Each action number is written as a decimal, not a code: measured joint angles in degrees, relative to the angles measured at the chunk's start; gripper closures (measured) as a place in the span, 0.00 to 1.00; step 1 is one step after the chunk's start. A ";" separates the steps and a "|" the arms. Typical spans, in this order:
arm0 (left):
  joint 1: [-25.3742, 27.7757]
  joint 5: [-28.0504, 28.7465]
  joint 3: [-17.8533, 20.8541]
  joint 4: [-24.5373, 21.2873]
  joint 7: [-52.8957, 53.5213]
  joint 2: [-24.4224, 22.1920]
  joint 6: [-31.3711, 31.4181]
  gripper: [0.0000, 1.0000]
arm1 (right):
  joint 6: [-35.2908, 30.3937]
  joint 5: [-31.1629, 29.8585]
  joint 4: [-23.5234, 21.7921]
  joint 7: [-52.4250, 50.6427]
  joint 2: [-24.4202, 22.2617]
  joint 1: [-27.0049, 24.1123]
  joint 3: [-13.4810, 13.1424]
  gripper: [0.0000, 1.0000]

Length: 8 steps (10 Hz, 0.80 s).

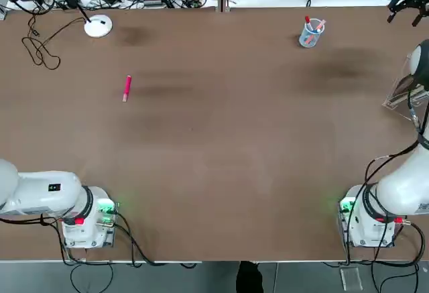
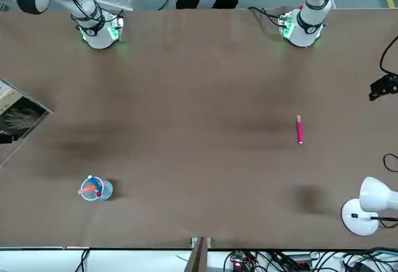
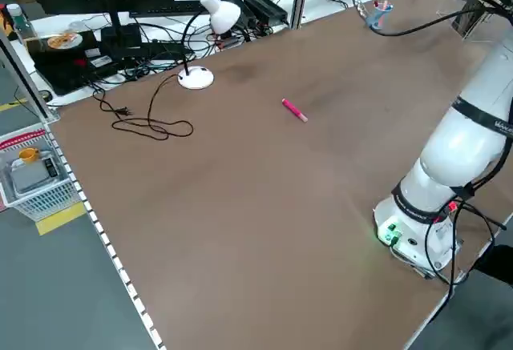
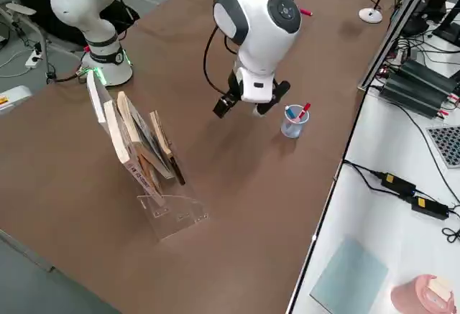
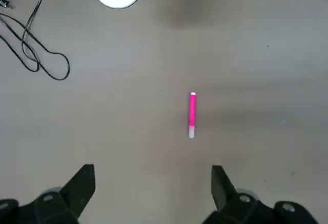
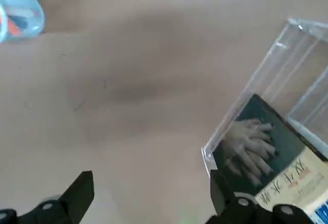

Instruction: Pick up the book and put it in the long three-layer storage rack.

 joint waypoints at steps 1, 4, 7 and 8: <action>0.00 0.00 0.00 0.08 0.00 0.00 0.00 0.00 | 0.97 -0.14 -0.74 1.40 -0.72 0.00 1.73 0.00; 0.00 0.00 0.00 0.36 0.00 -0.01 0.00 0.00 | 1.88 -1.82 -1.99 10.31 -3.39 0.19 8.08 0.00; 0.00 0.00 -0.01 0.41 0.00 -0.01 0.00 0.00 | 1.99 -3.67 -3.67 14.39 -7.14 1.39 10.86 0.00; 0.00 0.00 -0.01 0.42 0.00 -0.01 0.00 0.00 | 2.38 -5.35 -4.66 14.65 -8.90 1.64 11.79 0.00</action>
